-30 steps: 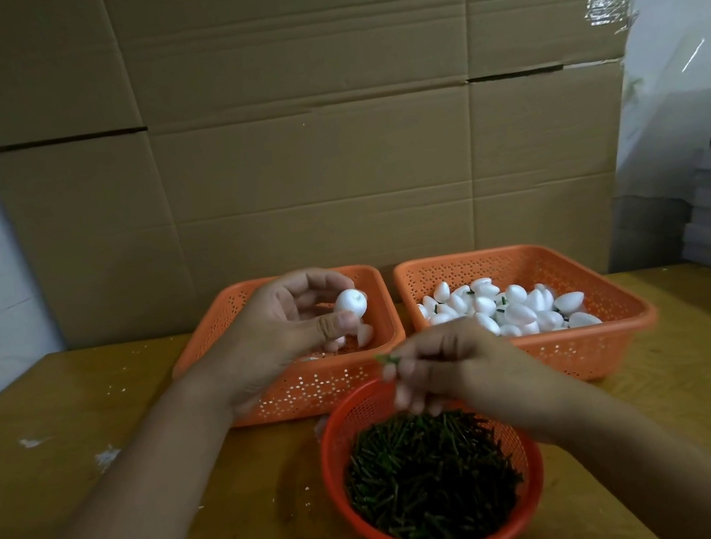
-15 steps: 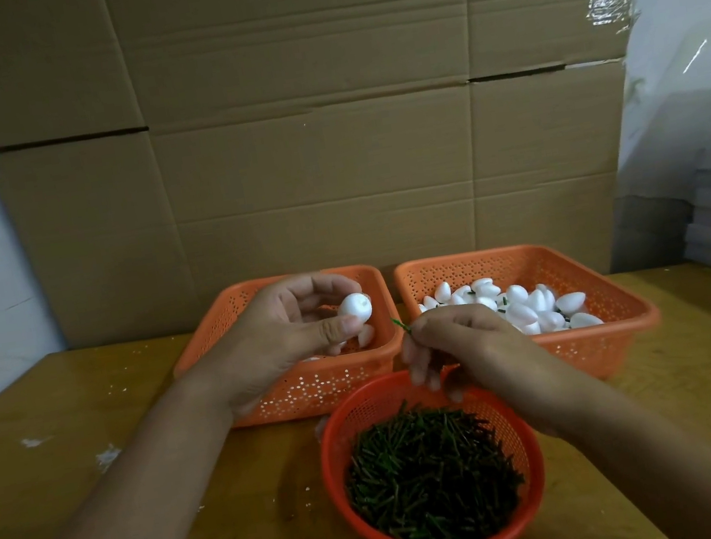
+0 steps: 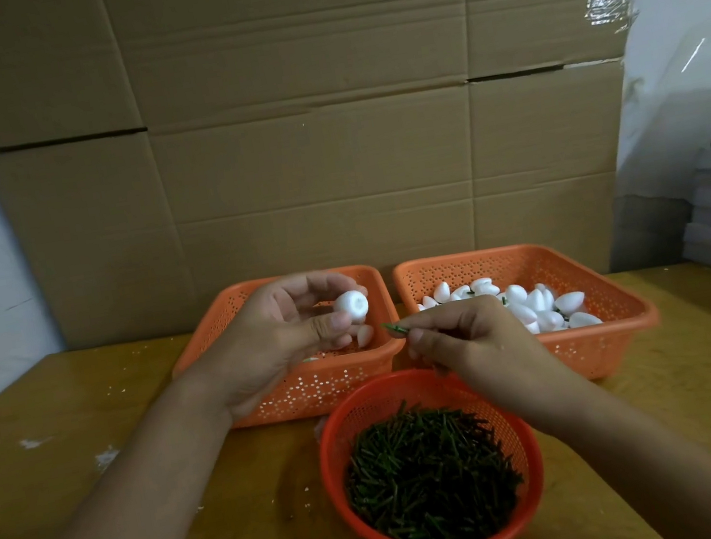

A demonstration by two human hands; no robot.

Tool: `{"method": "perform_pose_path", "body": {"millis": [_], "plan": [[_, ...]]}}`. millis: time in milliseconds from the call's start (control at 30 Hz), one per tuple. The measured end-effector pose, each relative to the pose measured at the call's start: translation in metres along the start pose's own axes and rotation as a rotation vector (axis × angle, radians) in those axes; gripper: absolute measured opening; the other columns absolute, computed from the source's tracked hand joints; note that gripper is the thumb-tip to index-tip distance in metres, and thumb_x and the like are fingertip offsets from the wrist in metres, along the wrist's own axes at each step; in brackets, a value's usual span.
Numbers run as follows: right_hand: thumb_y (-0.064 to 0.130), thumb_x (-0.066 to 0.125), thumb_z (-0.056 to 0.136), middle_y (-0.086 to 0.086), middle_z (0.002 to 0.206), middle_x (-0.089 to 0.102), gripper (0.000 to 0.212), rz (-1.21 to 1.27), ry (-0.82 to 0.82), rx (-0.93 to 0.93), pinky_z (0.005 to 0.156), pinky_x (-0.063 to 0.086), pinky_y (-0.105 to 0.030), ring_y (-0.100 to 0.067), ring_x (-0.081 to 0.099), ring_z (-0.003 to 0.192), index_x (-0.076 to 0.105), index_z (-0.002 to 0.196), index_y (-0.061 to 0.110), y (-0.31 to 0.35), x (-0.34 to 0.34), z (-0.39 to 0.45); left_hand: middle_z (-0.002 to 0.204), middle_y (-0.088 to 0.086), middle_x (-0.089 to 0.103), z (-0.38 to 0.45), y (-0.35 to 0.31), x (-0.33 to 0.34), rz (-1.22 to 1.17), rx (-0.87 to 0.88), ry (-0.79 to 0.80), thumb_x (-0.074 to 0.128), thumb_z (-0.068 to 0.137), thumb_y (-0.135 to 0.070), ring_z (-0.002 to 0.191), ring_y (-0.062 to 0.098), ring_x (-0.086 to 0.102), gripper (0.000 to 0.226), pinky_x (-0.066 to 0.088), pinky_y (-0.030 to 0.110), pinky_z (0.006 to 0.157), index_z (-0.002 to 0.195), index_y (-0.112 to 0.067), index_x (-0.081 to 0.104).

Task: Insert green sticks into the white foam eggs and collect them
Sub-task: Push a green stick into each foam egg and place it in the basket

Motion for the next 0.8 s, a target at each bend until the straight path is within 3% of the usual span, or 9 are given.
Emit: {"method": "perform_pose_path", "body": {"millis": [200,300,433,533,633,800], "plan": [[0.0,0.068,0.09,0.021,0.065,0.07,0.02,0.026,-0.091,-0.083,0.06,0.042,-0.008,0.006,0.059,0.06,0.079,0.094,0.017,0.005,-0.003,0.0,0.117,0.006,0.071,0.0,0.0,0.0,-0.003,0.01,0.002,0.081,0.075,-0.01,0.103,0.024,0.07,0.03,0.059,0.03,0.086,0.104,-0.015,0.076],[-0.003,0.068,0.089,0.023,0.069,0.072,0.028,0.035,-0.127,-0.128,0.061,0.045,-0.007,0.009,0.064,0.065,0.078,0.087,0.023,0.011,-0.005,-0.001,0.111,0.005,0.072,0.0,-0.001,-0.001,0.018,0.024,-0.052,0.087,0.066,-0.015,0.1,0.026,0.07,0.035,0.059,0.035,0.087,0.099,-0.02,0.077],[-0.004,0.063,0.092,0.03,0.057,0.063,0.033,-0.033,-0.139,-0.18,0.055,0.041,-0.004,0.011,0.059,0.055,0.073,0.087,0.027,0.016,-0.006,-0.003,0.107,0.011,0.074,0.0,-0.003,0.001,0.057,0.034,-0.056,0.088,0.066,-0.013,0.099,0.026,0.071,0.035,0.059,0.035,0.086,0.098,-0.016,0.076],[-0.003,0.067,0.09,0.029,0.059,0.064,0.033,-0.059,-0.181,-0.193,0.057,0.041,-0.005,0.012,0.06,0.057,0.072,0.083,0.029,0.017,-0.006,-0.004,0.104,0.015,0.075,-0.001,-0.004,0.005,0.091,0.038,-0.041,0.083,0.07,-0.008,0.096,0.028,0.073,0.031,0.059,0.031,0.083,0.1,-0.013,0.074],[0.0,0.071,0.088,0.022,0.061,0.068,0.027,-0.057,-0.199,-0.164,0.055,0.041,-0.007,0.008,0.061,0.056,0.074,0.081,0.026,0.014,-0.006,-0.004,0.107,0.018,0.074,-0.002,-0.003,0.007,0.106,0.03,-0.039,0.083,0.071,-0.008,0.1,0.037,0.072,0.033,0.059,0.039,0.091,0.103,-0.012,0.074],[0.003,0.072,0.087,0.021,0.059,0.067,0.027,-0.084,-0.226,-0.171,0.054,0.04,-0.008,0.004,0.059,0.054,0.072,0.073,0.026,0.015,-0.007,-0.004,0.107,0.016,0.074,-0.002,-0.005,0.009,0.092,0.027,-0.047,0.088,0.065,-0.019,0.098,0.033,0.072,0.035,0.059,0.036,0.09,0.098,-0.017,0.076]]}}
Point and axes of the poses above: each hand's wrist, its own z-axis towards the middle knuckle, its own x-axis out of the palm, y = z × x, the point moved 4 cm from there along z, towards the middle knuckle
